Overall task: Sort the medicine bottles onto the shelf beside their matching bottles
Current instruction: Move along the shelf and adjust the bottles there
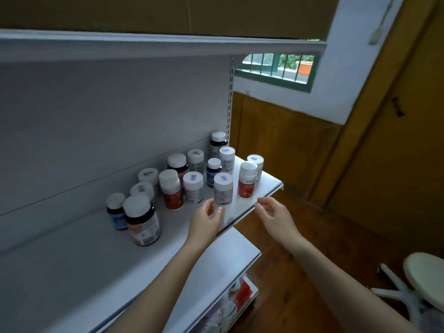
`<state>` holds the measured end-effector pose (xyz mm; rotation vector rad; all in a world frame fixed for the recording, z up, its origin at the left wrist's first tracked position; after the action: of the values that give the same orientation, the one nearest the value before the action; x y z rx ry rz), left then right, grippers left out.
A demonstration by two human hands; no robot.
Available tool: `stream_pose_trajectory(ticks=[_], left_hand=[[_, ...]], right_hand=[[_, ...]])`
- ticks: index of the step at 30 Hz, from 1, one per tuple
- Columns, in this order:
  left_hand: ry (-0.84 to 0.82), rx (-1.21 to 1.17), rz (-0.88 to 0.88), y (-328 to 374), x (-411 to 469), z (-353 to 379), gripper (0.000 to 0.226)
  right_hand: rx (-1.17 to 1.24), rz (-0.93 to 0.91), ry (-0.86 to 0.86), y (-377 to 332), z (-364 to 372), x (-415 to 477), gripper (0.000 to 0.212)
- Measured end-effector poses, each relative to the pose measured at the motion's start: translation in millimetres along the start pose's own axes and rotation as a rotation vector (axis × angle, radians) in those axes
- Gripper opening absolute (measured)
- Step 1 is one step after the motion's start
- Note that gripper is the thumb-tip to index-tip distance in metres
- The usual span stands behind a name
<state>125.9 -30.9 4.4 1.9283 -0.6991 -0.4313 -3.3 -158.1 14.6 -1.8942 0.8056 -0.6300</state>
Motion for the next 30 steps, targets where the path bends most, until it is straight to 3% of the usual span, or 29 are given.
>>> stream_pose_trajectory(ticks=[6,11,15,22,30], left_hand=[[0.064,0.076,-0.084,-20.9,57.2,23.3,0.044],[0.151,0.086,-0.133,-26.9,70.9,27.2,0.049],[0.216,-0.009,-0.106,-23.3,70.4,29.9,0.032],[0.427,-0.201,-0.05,4.6,34.2,-0.7,0.026],[0.733,-0.299,-0.133,-1.2,-57.1,-51.8,0.017]], right_hand=[[0.011,0.006,-0.158,11.5,31.9,63.6,0.03],[-0.012,0.027,-0.254,27.2,63.4,86.9,0.041],[0.014,-0.088,-0.301,20.2,72.6,92.0,0.039],[0.24,-0.206,-0.399,-14.4,56.2,92.9,0.024],[0.529,-0.101,-0.768,-57.3,102.5,34.8,0.017]])
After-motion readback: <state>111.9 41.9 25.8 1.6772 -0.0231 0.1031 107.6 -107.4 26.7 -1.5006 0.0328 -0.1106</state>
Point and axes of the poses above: each hand's wrist, its own x-axis towards the middle knuckle, its own z-axis out of the palm, y = z × x, the point moved 8 cm from there along x, towards the middle knuckle, and after that the axes turned 4 degrees about x, right-handed, at the moved point
